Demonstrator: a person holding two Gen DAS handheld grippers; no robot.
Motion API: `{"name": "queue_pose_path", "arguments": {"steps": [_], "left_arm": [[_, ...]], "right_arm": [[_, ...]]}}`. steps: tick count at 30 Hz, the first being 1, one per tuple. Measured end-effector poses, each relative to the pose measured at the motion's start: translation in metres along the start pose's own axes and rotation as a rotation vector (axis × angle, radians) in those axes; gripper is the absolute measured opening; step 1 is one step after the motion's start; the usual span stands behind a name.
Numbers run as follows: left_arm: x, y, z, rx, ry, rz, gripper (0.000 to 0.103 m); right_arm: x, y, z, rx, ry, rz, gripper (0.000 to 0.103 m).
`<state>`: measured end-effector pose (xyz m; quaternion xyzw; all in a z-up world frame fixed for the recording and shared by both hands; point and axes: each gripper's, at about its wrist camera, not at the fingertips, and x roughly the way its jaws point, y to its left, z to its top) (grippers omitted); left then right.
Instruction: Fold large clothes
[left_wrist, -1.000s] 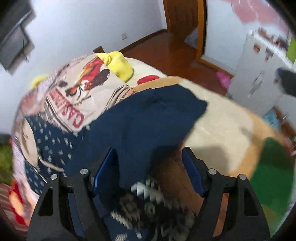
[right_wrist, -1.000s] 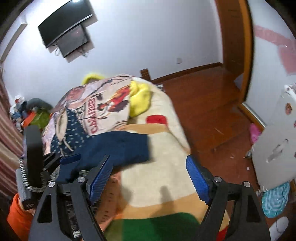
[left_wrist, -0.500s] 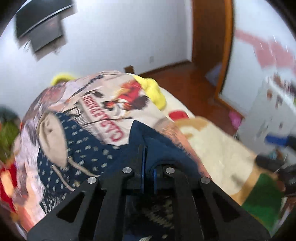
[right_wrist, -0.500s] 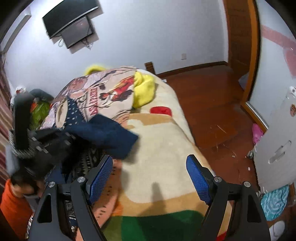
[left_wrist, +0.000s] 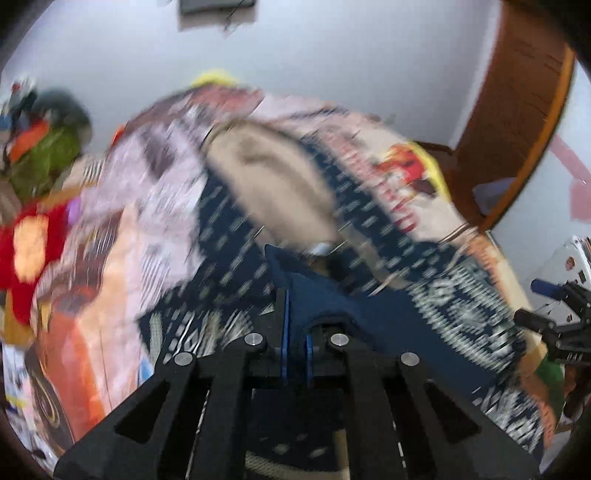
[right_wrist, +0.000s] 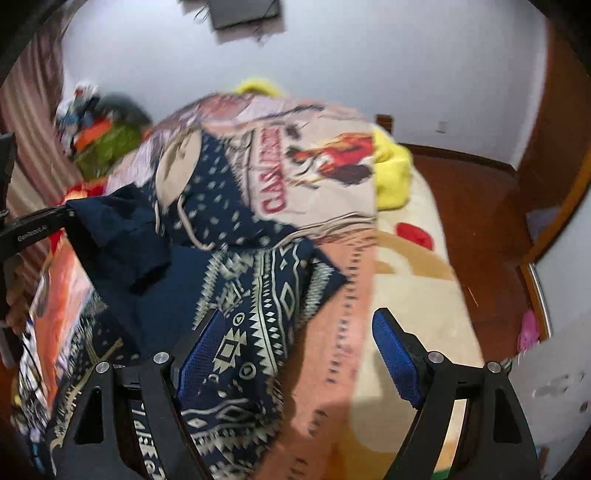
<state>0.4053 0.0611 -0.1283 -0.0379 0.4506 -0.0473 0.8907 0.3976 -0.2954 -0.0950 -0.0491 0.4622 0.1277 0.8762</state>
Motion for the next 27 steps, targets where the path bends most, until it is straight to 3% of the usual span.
{"name": "queue_pose_path", "arguments": {"steps": [4,6,9,11,17,21,27], "left_arm": [[0.029,0.042,-0.037,-0.061,0.128,0.002,0.007],[0.044,0.059,-0.058,-0.094,0.196,-0.003,0.015],[0.056,0.071,-0.082,-0.100,0.254,0.016,0.040],[0.053,0.073,-0.092,-0.078,0.247,0.050,0.057],[0.020,0.056,-0.088,0.017,0.193,0.055,0.058],[-0.001,0.024,-0.076,0.067,0.129,-0.025,0.068],[0.033,-0.032,-0.061,0.160,0.167,-0.077,0.068]], "right_arm": [[0.034,0.021,0.002,-0.081,0.083,-0.043,0.081],[0.051,0.028,-0.001,-0.122,0.138,-0.064,0.081],[0.075,0.039,-0.009,-0.164,0.222,-0.065,0.081],[0.084,0.043,-0.013,-0.183,0.258,-0.063,0.084],[0.094,0.044,-0.015,-0.182,0.291,-0.068,0.093],[0.093,0.045,-0.011,-0.172,0.290,-0.079,0.093],[0.070,0.063,-0.008,-0.225,0.205,-0.107,0.093]]}}
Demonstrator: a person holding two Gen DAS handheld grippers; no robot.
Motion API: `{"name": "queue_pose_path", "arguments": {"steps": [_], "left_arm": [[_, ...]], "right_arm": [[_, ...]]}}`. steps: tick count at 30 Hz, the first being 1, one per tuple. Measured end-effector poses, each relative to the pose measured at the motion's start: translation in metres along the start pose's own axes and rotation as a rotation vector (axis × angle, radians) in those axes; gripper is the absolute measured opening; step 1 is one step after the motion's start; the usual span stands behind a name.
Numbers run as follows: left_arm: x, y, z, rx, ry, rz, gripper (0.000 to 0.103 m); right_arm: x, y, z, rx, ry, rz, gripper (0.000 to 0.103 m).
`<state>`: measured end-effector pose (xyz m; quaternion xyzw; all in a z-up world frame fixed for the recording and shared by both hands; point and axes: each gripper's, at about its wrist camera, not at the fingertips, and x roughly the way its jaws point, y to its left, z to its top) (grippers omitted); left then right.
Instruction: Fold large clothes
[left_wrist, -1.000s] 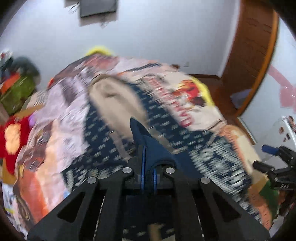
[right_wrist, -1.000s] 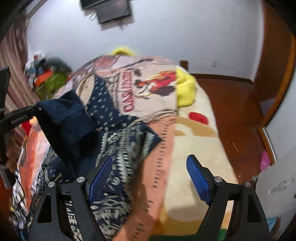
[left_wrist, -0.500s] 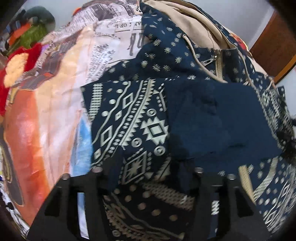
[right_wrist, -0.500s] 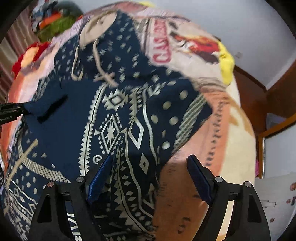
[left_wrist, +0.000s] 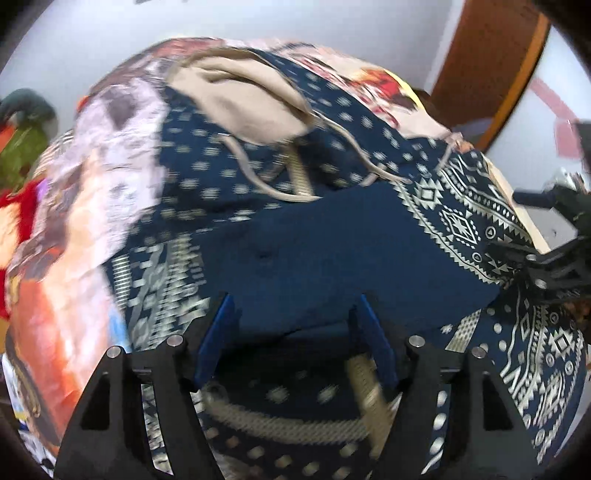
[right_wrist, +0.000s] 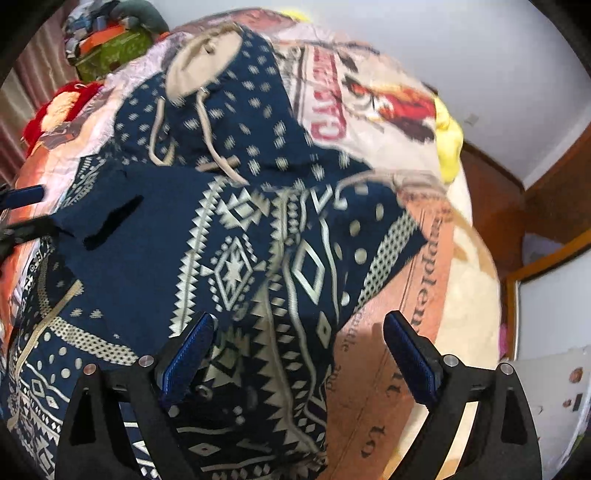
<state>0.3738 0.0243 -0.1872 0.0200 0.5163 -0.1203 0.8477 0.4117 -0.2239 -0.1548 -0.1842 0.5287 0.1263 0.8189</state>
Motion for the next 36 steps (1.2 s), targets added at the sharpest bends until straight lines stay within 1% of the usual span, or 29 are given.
{"name": "queue_pose_path", "arguments": {"steps": [3,4,6,7,8,9,10,12,13,16,18,19,21,24,25,27,28,30,31,33,34,36], "left_arm": [[0.028,-0.007,0.009,-0.021,0.051,0.003,0.068],[0.032,-0.009,0.010,-0.024,0.055,0.013,0.068],[0.038,-0.011,0.011,-0.004,0.024,0.072,0.057],[0.038,-0.011,0.011,0.006,0.014,0.087,0.047],[0.037,-0.010,0.011,0.011,0.001,0.087,0.035],[0.032,-0.006,0.011,0.006,-0.012,0.065,0.026],[0.030,-0.004,0.011,0.001,-0.021,0.067,0.014],[0.015,0.008,0.011,-0.018,-0.073,0.113,0.010],[0.009,0.016,0.010,-0.031,-0.092,0.128,0.005],[-0.007,0.044,0.008,-0.098,-0.127,0.155,0.005],[-0.017,0.071,0.003,-0.160,-0.145,0.177,0.005],[-0.019,0.078,0.000,-0.177,-0.148,0.187,0.005],[-0.024,0.104,-0.008,-0.231,-0.144,0.207,0.005],[-0.022,0.139,-0.023,-0.309,-0.114,0.214,0.005],[-0.022,0.143,-0.030,-0.322,-0.107,0.216,0.005],[-0.014,0.160,-0.040,-0.352,-0.074,0.245,0.005],[-0.009,0.166,-0.042,-0.361,-0.056,0.252,0.005],[0.005,0.179,-0.054,-0.378,-0.004,0.264,0.005],[0.010,0.182,-0.058,-0.381,0.011,0.269,0.005],[0.021,0.189,-0.068,-0.384,0.048,0.290,0.005],[0.024,0.191,-0.072,-0.385,0.058,0.295,0.005],[0.024,0.192,-0.077,-0.379,0.048,0.289,0.005]], "right_arm": [[-0.014,0.005,0.000,-0.032,-0.059,-0.026,0.093],[-0.019,0.007,0.000,-0.047,-0.083,-0.038,0.093],[-0.026,0.009,0.001,-0.068,-0.118,-0.062,0.093],[-0.028,0.011,0.002,-0.078,-0.136,-0.074,0.093],[-0.030,0.012,0.003,-0.086,-0.149,-0.081,0.093],[-0.031,0.012,0.004,-0.087,-0.154,-0.084,0.093],[-0.031,0.012,0.006,-0.086,-0.157,-0.083,0.093],[-0.031,0.012,0.008,-0.079,-0.159,-0.073,0.093],[-0.030,0.012,0.011,-0.071,-0.158,-0.063,0.093],[-0.025,0.012,0.015,-0.047,-0.147,-0.042,0.093],[-0.020,0.012,0.016,-0.036,-0.134,-0.033,0.093],[-0.017,0.013,0.017,-0.032,-0.125,-0.028,0.093],[-0.012,0.014,0.018,-0.032,-0.110,-0.019,0.093],[-0.002,0.017,0.021,-0.035,-0.084,-0.004,0.093],[0.003,0.018,0.021,-0.034,-0.067,0.007,0.093],[0.012,0.017,0.022,-0.025,-0.030,0.032,0.093],[0.019,0.017,0.022,-0.018,-0.004,0.045,0.093],[0.032,0.015,0.021,-0.004,0.040,0.039,0.094],[0.038,0.014,0.021,0.003,0.063,0.039,0.097],[0.042,0.011,0.020,0.022,0.072,0.061,0.100],[0.043,0.009,0.019,0.032,0.078,0.077,0.101],[0.044,0.007,0.019,0.041,0.083,0.086,0.102]]}}
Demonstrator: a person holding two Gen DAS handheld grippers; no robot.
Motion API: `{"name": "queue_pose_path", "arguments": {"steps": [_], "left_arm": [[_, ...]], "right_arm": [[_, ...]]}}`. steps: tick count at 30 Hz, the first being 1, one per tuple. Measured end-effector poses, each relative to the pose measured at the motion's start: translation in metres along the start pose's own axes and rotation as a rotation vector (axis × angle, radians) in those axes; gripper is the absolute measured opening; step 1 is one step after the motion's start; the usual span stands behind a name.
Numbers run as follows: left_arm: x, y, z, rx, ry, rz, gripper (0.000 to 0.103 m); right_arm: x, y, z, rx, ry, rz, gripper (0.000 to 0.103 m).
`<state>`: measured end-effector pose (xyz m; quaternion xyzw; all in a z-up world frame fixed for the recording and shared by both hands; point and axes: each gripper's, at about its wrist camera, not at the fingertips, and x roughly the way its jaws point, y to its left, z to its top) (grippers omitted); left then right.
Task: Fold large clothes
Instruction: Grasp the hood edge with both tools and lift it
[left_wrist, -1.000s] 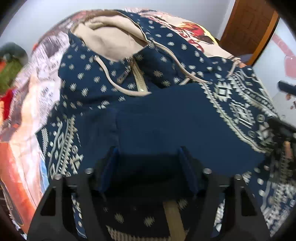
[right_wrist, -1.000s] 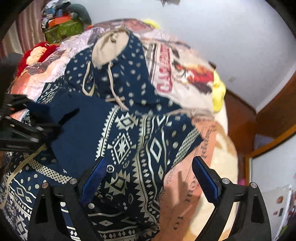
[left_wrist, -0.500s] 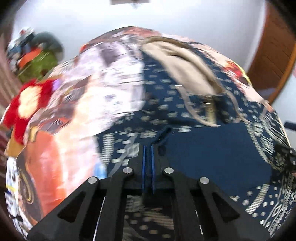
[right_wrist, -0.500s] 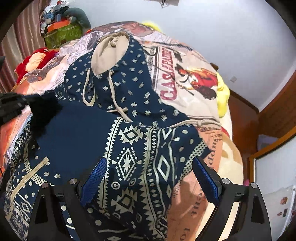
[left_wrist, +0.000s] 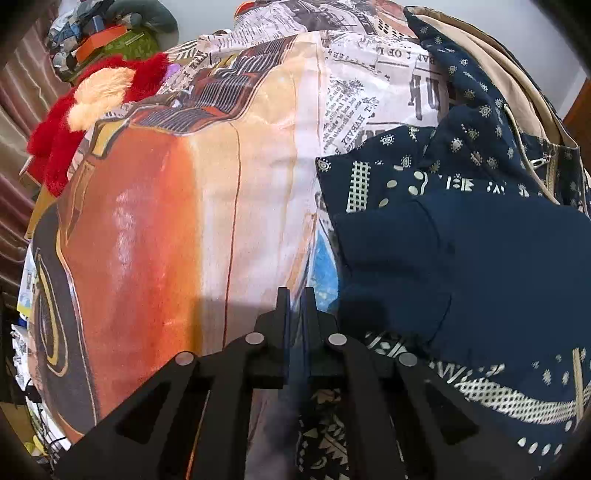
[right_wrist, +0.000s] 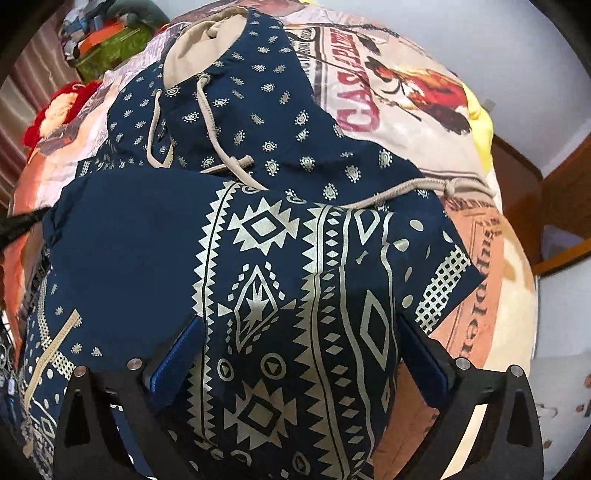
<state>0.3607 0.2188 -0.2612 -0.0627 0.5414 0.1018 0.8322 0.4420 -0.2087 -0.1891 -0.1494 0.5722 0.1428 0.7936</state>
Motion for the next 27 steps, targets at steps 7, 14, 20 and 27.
{"name": "queue_pose_path", "arguments": {"steps": [7,14,20,27], "left_arm": [[-0.028,-0.004,0.007,0.028,-0.035,-0.007,0.006],[-0.082,-0.033,0.040,0.099,-0.165,-0.058,0.034],[-0.104,-0.063,0.088,0.133,-0.258,-0.110,0.059],[-0.083,-0.093,0.146,0.133,-0.259,-0.120,0.062]], "right_arm": [[-0.003,0.002,0.003,-0.005,0.024,-0.005,0.102],[-0.038,-0.009,0.026,0.074,-0.049,0.082,0.102],[-0.073,-0.019,0.071,0.138,-0.185,0.115,0.102],[-0.080,0.000,0.137,0.066,-0.328,0.075,0.102]]}}
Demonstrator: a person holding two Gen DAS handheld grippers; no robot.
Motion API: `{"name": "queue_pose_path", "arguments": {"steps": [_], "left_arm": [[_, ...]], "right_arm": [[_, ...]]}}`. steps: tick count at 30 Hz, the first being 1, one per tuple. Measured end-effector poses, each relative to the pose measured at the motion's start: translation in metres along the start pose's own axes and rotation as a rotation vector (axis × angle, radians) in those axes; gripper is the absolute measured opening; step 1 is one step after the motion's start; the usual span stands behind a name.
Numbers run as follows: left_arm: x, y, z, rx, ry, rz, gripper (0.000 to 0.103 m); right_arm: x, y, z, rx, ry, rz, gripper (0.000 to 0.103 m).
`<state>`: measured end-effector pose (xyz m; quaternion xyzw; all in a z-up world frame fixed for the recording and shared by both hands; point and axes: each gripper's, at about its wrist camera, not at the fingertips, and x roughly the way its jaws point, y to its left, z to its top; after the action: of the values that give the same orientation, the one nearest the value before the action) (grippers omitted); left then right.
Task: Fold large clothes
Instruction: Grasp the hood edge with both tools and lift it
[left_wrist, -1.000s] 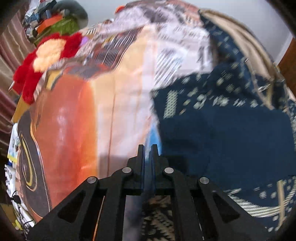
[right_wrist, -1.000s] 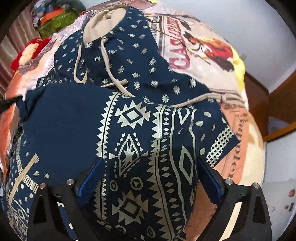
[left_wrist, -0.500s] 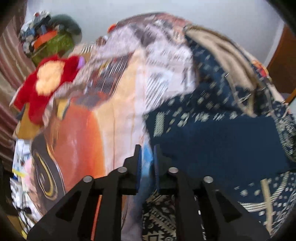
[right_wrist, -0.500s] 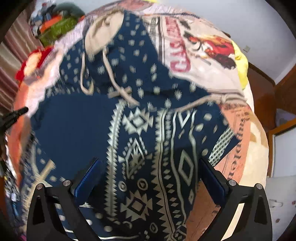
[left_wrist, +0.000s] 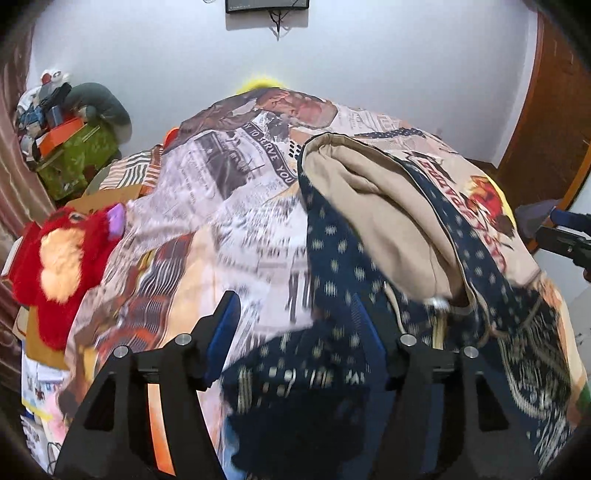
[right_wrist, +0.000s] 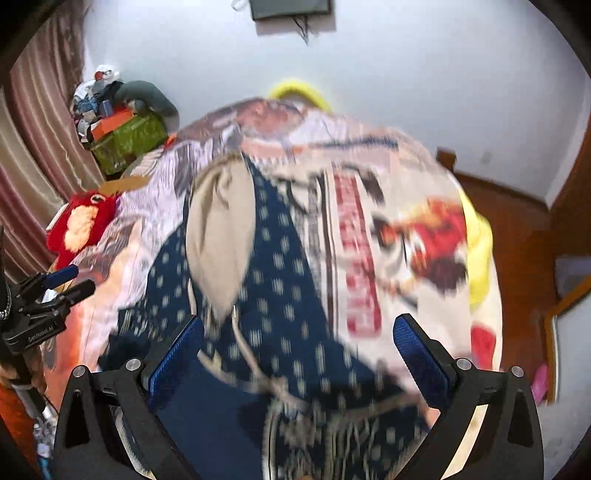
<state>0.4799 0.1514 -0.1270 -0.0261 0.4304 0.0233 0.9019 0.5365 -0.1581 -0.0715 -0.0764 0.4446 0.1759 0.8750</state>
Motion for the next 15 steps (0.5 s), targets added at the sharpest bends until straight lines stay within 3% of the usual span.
{"name": "queue_pose_path", "arguments": {"steps": [6,12,15], "left_arm": [[0.054,0.000,0.032,-0.060,0.039,-0.026,0.062],[0.106,0.006,0.055,-0.158,0.071,-0.061,0.062],[0.132,0.013,0.061,-0.227,0.093,-0.097,0.062]], "right_arm": [[0.057,0.015,0.042,-0.053,-0.029,-0.020,0.102],[0.120,0.017,0.066,-0.009,0.002,-0.005,0.101],[0.151,0.015,0.075,0.062,0.046,0.055,0.093]]}}
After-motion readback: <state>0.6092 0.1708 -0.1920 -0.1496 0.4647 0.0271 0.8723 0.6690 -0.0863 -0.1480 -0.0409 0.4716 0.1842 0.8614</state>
